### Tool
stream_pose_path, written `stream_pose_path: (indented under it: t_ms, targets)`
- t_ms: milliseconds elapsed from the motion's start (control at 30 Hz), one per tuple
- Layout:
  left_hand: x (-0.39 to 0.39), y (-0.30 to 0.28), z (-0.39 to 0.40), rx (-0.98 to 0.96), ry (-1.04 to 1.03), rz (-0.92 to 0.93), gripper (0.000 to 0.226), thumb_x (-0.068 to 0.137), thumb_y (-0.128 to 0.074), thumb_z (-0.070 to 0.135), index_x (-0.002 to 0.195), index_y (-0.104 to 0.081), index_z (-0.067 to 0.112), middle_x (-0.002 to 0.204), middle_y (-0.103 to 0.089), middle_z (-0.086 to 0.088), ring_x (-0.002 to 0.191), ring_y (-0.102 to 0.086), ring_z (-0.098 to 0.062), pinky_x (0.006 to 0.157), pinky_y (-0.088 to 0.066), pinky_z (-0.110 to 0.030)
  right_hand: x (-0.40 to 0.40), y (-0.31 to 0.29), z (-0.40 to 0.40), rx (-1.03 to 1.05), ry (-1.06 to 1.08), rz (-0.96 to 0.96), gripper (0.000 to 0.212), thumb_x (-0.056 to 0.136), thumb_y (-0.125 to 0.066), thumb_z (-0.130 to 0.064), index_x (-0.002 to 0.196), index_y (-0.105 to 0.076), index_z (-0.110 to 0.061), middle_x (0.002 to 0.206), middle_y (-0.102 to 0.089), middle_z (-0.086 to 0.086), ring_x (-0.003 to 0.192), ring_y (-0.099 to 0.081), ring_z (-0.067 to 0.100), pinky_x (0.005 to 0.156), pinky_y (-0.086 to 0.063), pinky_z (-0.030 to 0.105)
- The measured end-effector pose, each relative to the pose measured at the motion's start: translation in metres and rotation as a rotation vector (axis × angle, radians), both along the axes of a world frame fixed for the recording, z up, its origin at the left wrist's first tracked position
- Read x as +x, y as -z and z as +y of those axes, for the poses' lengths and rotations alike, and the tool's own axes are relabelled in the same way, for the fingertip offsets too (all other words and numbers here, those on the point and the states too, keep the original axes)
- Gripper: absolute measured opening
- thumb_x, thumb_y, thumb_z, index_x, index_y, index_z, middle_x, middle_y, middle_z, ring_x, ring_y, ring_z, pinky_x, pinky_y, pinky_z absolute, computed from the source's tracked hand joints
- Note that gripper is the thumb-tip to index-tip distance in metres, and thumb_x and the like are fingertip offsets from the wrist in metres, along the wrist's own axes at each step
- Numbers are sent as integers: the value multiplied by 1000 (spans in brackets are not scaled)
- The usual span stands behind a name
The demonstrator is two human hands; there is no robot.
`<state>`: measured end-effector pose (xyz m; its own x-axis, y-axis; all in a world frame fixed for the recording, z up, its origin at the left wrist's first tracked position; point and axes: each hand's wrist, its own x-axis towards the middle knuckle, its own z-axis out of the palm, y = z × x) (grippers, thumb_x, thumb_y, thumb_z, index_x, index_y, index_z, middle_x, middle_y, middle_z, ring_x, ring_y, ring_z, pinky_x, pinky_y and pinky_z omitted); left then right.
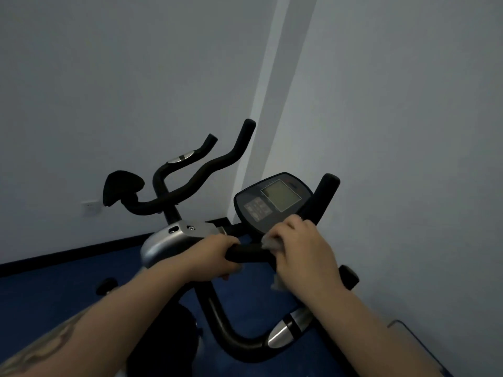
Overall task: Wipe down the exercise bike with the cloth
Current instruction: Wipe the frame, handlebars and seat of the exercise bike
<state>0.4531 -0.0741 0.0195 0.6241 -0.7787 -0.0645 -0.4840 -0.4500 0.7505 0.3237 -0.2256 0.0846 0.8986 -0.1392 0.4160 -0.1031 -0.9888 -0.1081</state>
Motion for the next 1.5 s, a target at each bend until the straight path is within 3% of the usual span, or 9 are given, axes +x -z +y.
stream_pose_path:
  t_ms: [167,300,533,667,833,1033,1233,1333,1500]
  targets:
    - [1,0,5,7,63,-89,19,86,-69,24,100,-56,21,87,-62,5,78,-61,-12,72,-48,-28,0,-10,-15,214,260,-191,14,91,-65,-20,105,-67,-20,106,-54,-6,99,-50,15,72,-37,23]
    - [-1,5,4,2,56,-136,25,87,-68,23,106,-52,22,98,-61,4,89,-57,-13,76,-44,-29,0,30,44,197,146,-84,17,89,-66,-18,104,-69,-24,106,-53,-9,95,-45,11,72,-33,14]
    - [0,12,8,20,-111,-143,19,79,-71,31,83,-53,29,78,-59,9,72,-59,-8,58,-44,-26,2,10,16,347,345,-366,17,88,-69,-12,101,-73,-22,97,-51,-10,94,-52,15,71,-32,8]
    - [-3,11,8,21,-69,-126,19,83,-69,30,96,-58,24,88,-65,2,80,-66,-16,76,-55,-36,1,41,51,326,319,-280,27,84,-67,-4,102,-72,-22,100,-53,-11,96,-50,13,75,-32,7]
    - [-3,12,11,0,-80,-163,17,88,-65,32,98,-57,21,85,-63,3,77,-63,-15,69,-51,-32,0,1,12,399,235,-334,16,85,-72,-11,97,-74,-21,98,-58,-5,91,-58,13,81,-48,25]
    - [-6,13,11,-21,-94,-211,17,85,-66,33,94,-53,27,84,-59,10,79,-59,-10,60,-40,-27,3,25,41,403,249,-214,24,85,-67,-4,96,-73,-25,100,-52,-15,98,-49,8,81,-38,7]
    - [-12,-6,-4,-427,-185,277,21,73,-62,14,91,-63,25,93,-67,1,89,-64,-19,77,-52,-33,-3,-11,3,399,292,-356,15,86,-70,-11,94,-74,-23,98,-57,-8,95,-56,12,79,-43,20]
    - [-19,-25,-31,-627,-361,454,18,90,-49,6,85,-65,14,92,-67,-11,86,-64,-25,84,-51,-41,6,11,19,232,300,-154,22,90,-60,-8,105,-71,-20,108,-52,-7,104,-47,14,76,-37,18]
    - [-19,-33,-55,-654,-415,431,23,97,-46,14,82,-63,13,88,-67,-12,73,-63,-23,69,-48,-35,-14,-21,-19,235,19,-169,34,78,-64,2,97,-72,-24,100,-53,-10,98,-54,13,82,-41,18]
